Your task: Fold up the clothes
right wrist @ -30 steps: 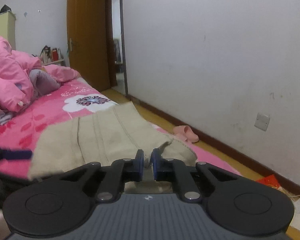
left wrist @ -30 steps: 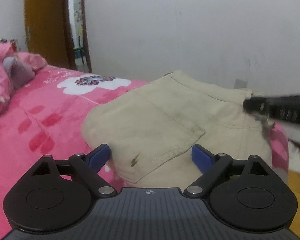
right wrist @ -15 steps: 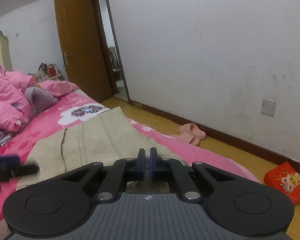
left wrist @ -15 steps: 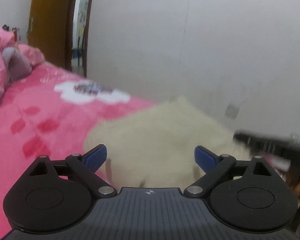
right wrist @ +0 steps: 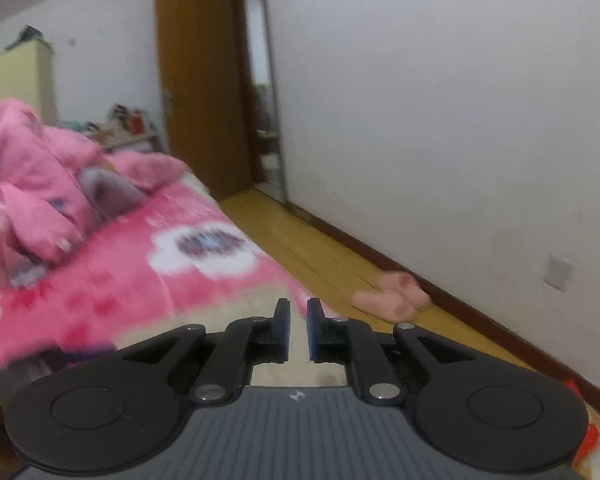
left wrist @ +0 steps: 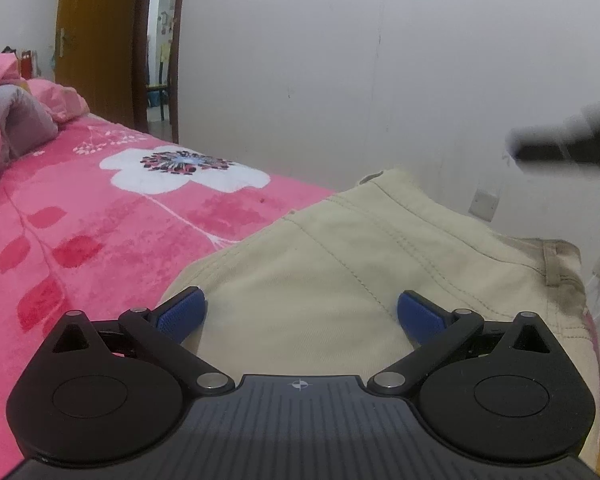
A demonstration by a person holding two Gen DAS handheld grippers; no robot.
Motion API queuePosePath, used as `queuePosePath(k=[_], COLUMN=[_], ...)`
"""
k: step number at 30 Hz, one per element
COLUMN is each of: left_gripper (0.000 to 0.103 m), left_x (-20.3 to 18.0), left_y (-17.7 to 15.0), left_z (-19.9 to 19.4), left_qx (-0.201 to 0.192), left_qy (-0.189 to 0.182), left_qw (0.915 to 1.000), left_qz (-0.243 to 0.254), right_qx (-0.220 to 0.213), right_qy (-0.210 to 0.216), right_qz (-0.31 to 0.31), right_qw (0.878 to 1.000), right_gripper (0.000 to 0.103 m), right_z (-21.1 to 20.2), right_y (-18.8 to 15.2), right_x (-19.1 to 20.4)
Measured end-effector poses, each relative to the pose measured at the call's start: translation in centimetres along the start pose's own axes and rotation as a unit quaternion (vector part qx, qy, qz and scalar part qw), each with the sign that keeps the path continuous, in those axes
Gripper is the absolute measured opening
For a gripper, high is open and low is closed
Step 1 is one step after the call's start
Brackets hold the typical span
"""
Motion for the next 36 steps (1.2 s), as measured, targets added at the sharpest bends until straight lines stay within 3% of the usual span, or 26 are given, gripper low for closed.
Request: queuePosePath(k=[5, 7, 9, 12, 14, 16, 19, 24, 27, 29, 33, 36], left_gripper=[0.103, 0.103, 0.103, 0.103, 0.103, 0.103, 0.103, 0.103, 0.103, 0.1, 0.102, 0.103], left_x=[0.1, 0.1, 0.0, 0.2, 0.2, 0.2, -0.6, -5.1, -7.7, -7.8, -7.3, -6.8], left_y=[0.0, -0.1, -0.1, 0.0, 0.3, 0.7, 1.7, 0.5, -2.0, -1.9, -0.6, -1.5], left_z=[0.0, 0.0, 0.1, 0.0, -0.5, -1.5, -3.9, -5.9, -5.1, -5.4, -9.0, -10.2], left_qx=[0.002, 0.002, 0.002, 0.003, 0.003, -0.005, -0.029, -0.007, 0.021, 0.022, -0.008, 0.002], left_qy=[-0.001, -0.002, -0.001, -0.005, -0.005, -0.005, -0.03, -0.088, -0.063, -0.052, -0.068, -0.059], left_qw=[1.0, 1.0, 1.0, 1.0, 1.0, 1.0, 0.9991, 0.9936, 0.9875, 0.9882, 0.9903, 0.9907], left_qz=[-0.003, -0.001, 0.002, -0.001, 0.003, 0.005, 0.012, 0.07, 0.143, 0.142, 0.121, 0.123], right_qx=[0.117, 0.131, 0.14, 0.116, 0.098, 0.08, 0.028, 0.035, 0.041, 0.045, 0.053, 0.059], right_qy=[0.024, 0.026, 0.027, 0.011, -0.001, -0.012, -0.032, -0.036, -0.038, -0.039, -0.042, -0.044], right_qz=[0.04, 0.067, 0.094, 0.091, 0.086, 0.081, 0.061, 0.052, 0.048, 0.044, 0.038, 0.033], right_qw=[0.992, 0.989, 0.985, 0.989, 0.992, 0.993, 0.997, 0.997, 0.997, 0.997, 0.997, 0.997], right_gripper=[0.01, 0.0, 0.0, 0.0, 0.008, 0.008, 0.008, 0.007, 0.001, 0.006, 0.007, 0.007], right_z=[8.5, 9.9, 11.0, 8.5, 6.6, 4.7, -0.7, -3.2, -4.6, -5.5, -7.3, -8.7], right_y=[-2.1, -3.8, -5.6, -4.5, -3.6, -2.7, -1.7, -3.6, -4.7, -5.5, -7.1, -8.3], right_x=[-0.3, -1.6, -3.0, -3.6, -4.0, -4.4, -4.1, -2.9, -2.3, -1.8, -0.9, -0.2])
Point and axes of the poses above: each gripper's, at about its wrist camera, not at the fingertips, and z roughly the way its jaws point, x to its left, y to its top, the point moved 10 cm from there along z, roughly the way its jaws point, and after that the axes turned 2 degrees about -z, right-handed, at the moved point
